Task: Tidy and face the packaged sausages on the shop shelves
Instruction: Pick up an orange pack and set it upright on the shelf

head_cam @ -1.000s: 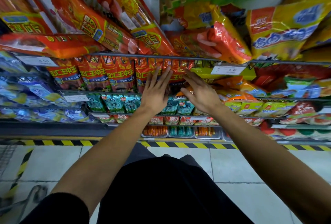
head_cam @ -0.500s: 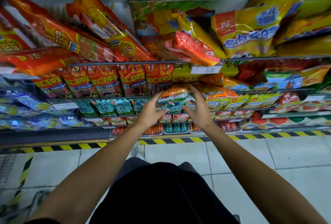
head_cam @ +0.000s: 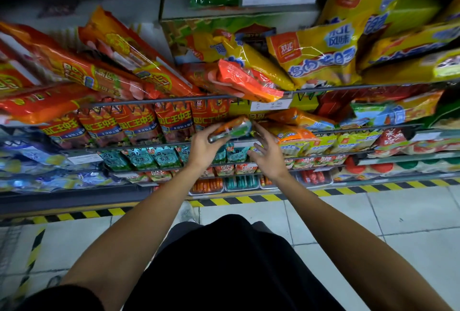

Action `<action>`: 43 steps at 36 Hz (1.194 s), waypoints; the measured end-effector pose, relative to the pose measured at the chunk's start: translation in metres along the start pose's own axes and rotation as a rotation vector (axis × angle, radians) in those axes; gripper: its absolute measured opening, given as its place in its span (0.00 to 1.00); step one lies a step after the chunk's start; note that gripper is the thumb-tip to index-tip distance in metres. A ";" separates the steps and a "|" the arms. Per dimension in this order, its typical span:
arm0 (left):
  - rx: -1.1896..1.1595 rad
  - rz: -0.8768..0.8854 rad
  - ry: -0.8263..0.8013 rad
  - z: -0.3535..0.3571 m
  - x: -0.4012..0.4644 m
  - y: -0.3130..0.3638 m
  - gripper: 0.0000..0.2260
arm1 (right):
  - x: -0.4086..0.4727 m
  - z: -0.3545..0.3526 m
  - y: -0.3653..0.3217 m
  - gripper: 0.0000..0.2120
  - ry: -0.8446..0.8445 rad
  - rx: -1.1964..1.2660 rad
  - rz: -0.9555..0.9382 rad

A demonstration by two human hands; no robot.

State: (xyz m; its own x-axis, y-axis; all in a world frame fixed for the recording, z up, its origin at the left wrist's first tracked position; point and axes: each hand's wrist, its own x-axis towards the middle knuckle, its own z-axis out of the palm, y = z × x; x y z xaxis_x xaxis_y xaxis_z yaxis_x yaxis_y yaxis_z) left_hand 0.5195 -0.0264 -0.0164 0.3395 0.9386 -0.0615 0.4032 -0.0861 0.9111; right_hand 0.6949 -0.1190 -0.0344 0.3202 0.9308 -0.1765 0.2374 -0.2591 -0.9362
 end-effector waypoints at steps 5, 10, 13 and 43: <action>-0.075 -0.040 0.031 -0.016 0.008 0.014 0.18 | -0.003 -0.004 -0.001 0.33 -0.036 0.122 0.078; -0.081 -0.063 0.040 -0.029 0.006 0.017 0.18 | 0.001 -0.004 0.003 0.32 -0.079 0.226 0.247; -0.068 -0.055 0.022 -0.032 0.002 0.023 0.20 | 0.003 -0.005 0.005 0.31 -0.115 0.215 0.310; -0.884 -0.566 -0.157 -0.060 -0.057 0.017 0.19 | -0.035 0.003 -0.002 0.25 -0.237 0.856 0.383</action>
State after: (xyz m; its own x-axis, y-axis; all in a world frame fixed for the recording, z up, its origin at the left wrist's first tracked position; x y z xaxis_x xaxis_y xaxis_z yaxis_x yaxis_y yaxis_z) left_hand 0.4559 -0.0614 0.0274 0.4268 0.7070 -0.5638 -0.2033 0.6825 0.7020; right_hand 0.6808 -0.1500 -0.0269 0.0211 0.8742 -0.4851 -0.6230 -0.3680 -0.6903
